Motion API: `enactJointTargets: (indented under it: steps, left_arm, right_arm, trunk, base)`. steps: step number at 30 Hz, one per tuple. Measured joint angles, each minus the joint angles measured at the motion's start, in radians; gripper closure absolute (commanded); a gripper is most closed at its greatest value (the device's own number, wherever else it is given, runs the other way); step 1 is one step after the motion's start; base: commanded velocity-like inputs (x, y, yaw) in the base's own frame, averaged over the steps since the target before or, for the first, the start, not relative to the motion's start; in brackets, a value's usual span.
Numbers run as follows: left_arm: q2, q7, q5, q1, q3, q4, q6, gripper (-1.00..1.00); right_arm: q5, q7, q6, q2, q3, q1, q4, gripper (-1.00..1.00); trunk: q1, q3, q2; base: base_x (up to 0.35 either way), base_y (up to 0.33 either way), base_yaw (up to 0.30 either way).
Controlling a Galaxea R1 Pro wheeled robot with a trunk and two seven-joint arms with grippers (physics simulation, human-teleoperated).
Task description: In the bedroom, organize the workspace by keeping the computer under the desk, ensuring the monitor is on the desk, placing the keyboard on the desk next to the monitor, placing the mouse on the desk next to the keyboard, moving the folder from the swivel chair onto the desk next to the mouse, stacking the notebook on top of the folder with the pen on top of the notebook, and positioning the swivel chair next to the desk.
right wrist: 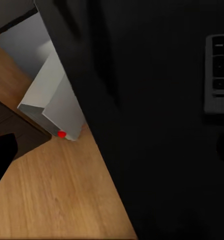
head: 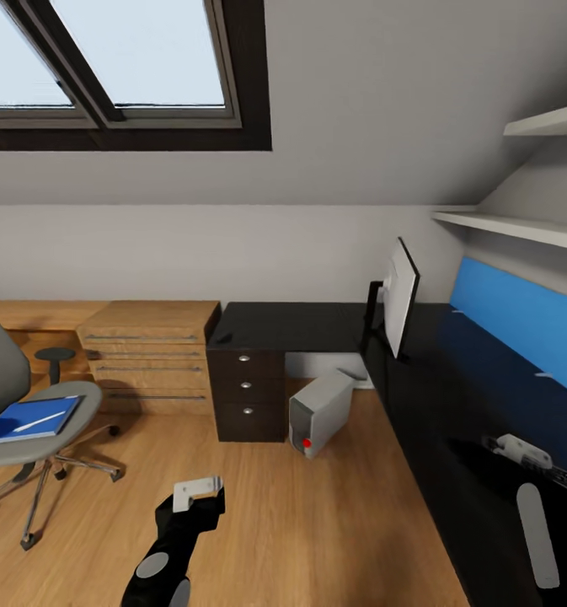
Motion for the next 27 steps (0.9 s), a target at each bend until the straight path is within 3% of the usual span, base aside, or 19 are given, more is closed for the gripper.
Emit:
enactJointTargets:
  steps: [5, 20, 24, 27]
  left_arm:
    - [0.002, 0.000, 0.000, 0.034, 0.000, -0.051, -0.001, -1.00]
    - [0.015, 0.001, 0.001, 0.041, 0.003, -0.064, -0.031, -1.00]
    - [0.016, 0.001, 0.001, 0.041, 0.014, -0.064, -0.032, -1.00]
    - [0.016, 0.001, 0.002, 0.041, 0.043, -0.063, -0.032, -1.00]
  right_arm:
    - [0.021, -0.001, -0.020, 0.000, 0.000, 0.000, 0.000, -1.00]
    - [0.031, -0.001, -0.038, 0.002, 0.001, 0.000, -0.012, -1.00]
    - [0.032, 0.000, -0.046, 0.005, 0.000, 0.000, -0.013, -1.00]
    - [0.033, 0.000, -0.049, 0.005, 0.000, -0.001, -0.013, -1.00]
  trunk:
    - [0.000, 0.000, 0.000]
    - [0.000, 0.000, 0.000]
    - [-0.001, 0.000, 0.000]
    - [-0.001, 0.000, 0.000]
  base:
    - [-0.273, -0.230, 0.000]
    - [-0.162, -0.293, 0.000]
    - [-0.020, -0.340, 0.000]
    - [-0.003, -0.345, 0.000]
